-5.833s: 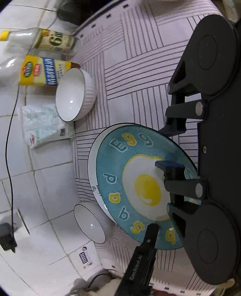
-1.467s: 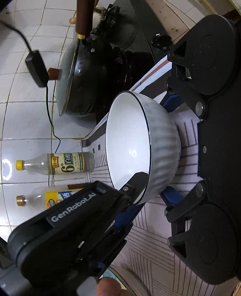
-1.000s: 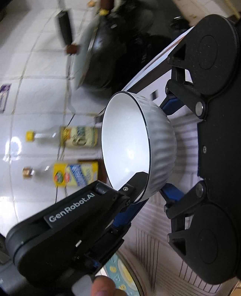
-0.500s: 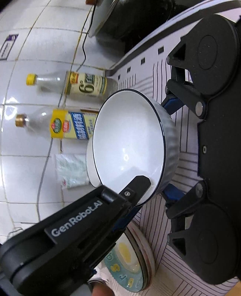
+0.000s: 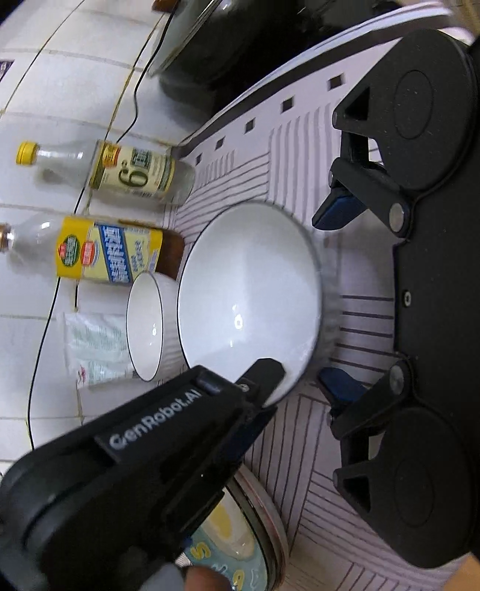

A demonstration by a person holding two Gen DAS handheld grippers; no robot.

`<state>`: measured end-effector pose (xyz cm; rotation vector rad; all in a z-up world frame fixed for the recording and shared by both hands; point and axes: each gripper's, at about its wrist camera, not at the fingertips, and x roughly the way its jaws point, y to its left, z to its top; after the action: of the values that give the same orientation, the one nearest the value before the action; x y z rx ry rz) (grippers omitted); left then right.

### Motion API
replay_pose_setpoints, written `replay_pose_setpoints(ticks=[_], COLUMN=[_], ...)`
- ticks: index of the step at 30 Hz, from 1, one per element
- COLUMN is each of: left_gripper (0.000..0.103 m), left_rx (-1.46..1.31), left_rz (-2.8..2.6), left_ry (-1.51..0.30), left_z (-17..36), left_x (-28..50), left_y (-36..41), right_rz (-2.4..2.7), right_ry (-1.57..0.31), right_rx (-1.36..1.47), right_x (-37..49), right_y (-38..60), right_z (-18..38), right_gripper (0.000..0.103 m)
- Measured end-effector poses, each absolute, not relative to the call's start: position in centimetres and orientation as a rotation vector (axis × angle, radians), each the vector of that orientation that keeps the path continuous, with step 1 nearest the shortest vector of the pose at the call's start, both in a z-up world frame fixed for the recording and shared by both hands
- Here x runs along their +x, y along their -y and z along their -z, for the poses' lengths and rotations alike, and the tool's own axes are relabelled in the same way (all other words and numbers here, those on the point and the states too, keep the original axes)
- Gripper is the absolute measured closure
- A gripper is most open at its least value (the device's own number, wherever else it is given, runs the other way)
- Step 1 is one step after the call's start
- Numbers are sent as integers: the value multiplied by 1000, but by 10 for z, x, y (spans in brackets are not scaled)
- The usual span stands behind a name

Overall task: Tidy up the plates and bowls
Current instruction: 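Lift the white bowl with the left gripper and carry it toward the bottles, then lower the held bowl with the left gripper into the white bowl by the bottles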

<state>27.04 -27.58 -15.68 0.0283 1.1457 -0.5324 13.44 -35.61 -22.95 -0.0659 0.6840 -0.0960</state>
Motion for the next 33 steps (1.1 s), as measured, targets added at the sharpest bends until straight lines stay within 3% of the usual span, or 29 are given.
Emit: replay_pose_setpoints(ticks=[11, 14, 17, 26, 33], left_gripper=[80, 77, 69, 63, 58], left_rx=[70, 80, 73, 16, 45], left_rz=[577, 583, 586, 571, 547], left_ry=[-1128, -1123, -1107, -1058, -881], left_z=[116, 104, 94, 72, 64], left_x=[257, 255, 254, 266, 283], left_y=[256, 247, 236, 200, 188], right_rz=[124, 137, 165, 119, 104], right_ry=[-728, -710, -704, -666, -653], right_rx=[243, 253, 234, 331, 442], right_x=[95, 88, 88, 112, 157], right_y=[368, 363, 356, 350, 352], right_z=[177, 158, 145, 110, 109], right_gripper=[19, 19, 19, 28, 32])
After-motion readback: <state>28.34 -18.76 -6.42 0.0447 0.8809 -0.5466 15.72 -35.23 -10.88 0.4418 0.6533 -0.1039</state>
